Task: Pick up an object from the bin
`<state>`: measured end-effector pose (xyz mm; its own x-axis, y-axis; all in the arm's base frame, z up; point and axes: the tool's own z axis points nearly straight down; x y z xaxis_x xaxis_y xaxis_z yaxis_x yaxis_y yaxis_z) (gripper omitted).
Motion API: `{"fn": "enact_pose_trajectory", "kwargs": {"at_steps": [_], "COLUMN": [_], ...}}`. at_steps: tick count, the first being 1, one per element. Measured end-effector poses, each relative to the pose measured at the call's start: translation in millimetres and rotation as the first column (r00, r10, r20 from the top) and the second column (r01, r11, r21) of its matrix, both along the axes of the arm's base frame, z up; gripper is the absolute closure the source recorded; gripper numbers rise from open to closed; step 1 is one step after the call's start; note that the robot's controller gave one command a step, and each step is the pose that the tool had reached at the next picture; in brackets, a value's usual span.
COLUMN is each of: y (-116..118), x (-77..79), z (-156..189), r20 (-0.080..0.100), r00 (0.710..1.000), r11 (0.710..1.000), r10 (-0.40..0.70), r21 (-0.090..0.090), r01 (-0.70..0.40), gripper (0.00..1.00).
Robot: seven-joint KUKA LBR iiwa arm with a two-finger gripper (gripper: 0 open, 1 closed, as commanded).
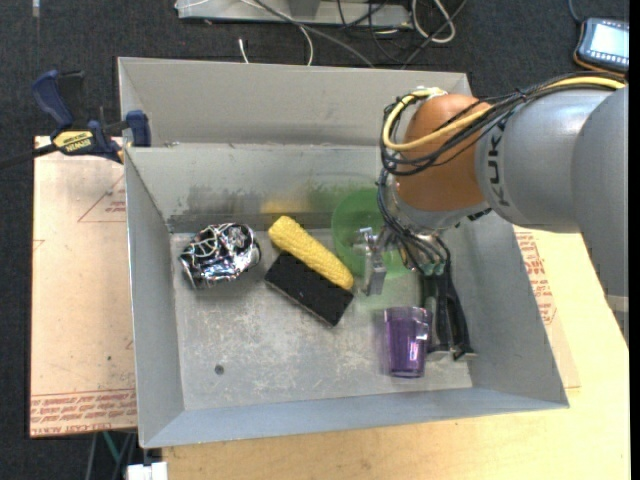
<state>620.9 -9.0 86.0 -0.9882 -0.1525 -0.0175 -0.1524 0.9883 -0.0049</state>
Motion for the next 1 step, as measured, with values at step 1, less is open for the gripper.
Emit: {"fn": "enact_pose_trajectory", "kwargs": {"at_steps": [1], "y": [0.0], "x": [0.0], "z": [0.0], "r20": [0.000], "r00": [1.000], "r11": [1.000], "r10": [0.000], "r21": [0.000], "r01": [0.000], "gripper": [1.00]}}
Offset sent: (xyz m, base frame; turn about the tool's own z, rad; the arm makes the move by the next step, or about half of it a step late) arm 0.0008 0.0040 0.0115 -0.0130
